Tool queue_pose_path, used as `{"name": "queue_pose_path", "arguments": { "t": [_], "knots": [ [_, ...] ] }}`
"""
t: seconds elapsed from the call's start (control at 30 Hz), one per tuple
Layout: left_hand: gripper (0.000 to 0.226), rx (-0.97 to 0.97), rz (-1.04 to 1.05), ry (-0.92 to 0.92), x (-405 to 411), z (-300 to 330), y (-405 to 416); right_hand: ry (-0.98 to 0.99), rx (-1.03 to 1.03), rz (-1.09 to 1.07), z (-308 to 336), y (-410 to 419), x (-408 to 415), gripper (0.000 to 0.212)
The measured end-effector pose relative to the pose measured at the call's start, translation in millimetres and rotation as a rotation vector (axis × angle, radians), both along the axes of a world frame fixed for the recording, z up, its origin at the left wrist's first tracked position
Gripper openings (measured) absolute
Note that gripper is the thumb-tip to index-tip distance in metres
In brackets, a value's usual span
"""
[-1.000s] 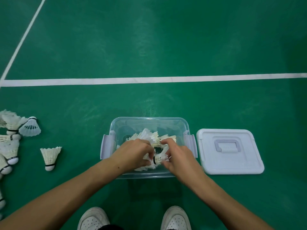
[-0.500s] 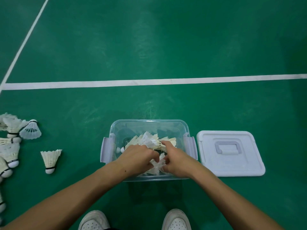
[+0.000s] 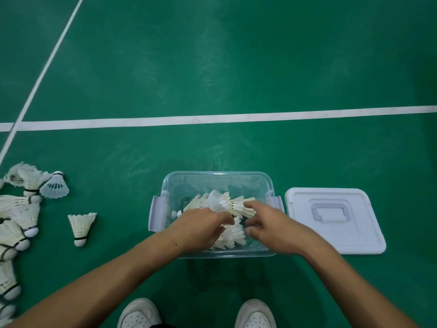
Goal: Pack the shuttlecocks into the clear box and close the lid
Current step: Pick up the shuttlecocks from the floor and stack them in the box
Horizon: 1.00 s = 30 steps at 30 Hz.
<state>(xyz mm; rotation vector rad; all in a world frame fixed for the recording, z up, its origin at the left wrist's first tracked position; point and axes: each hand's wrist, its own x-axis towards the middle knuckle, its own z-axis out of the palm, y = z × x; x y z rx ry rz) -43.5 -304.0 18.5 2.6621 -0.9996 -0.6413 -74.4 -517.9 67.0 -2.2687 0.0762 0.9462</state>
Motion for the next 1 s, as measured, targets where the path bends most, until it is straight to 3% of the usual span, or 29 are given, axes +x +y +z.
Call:
{"name": "queue_pose_path", "arguments": {
  "t": [0.2, 0.33, 0.67, 1.0],
  "knots": [
    [0.022, -0.474, 0.28, 0.153, -12, 37, 33, -0.236, 0.11, -0.183, 17, -14, 3, 0.053],
    [0.03, -0.648, 0.524, 0.06, -13, 63, 72, -0.357, 0.216, -0.19, 30, 15, 10, 0.047],
    [0.039, -0.586, 0.853, -0.071, -27, 56, 214, -0.468, 0.329, 0.082, 36, 151, 39, 0.044],
    [0.066, -0.416, 1.091, -0.097, -89, 20, 369, -0.492, 0.281, 0.385, -1, 295, 57, 0.048]
  ]
}}
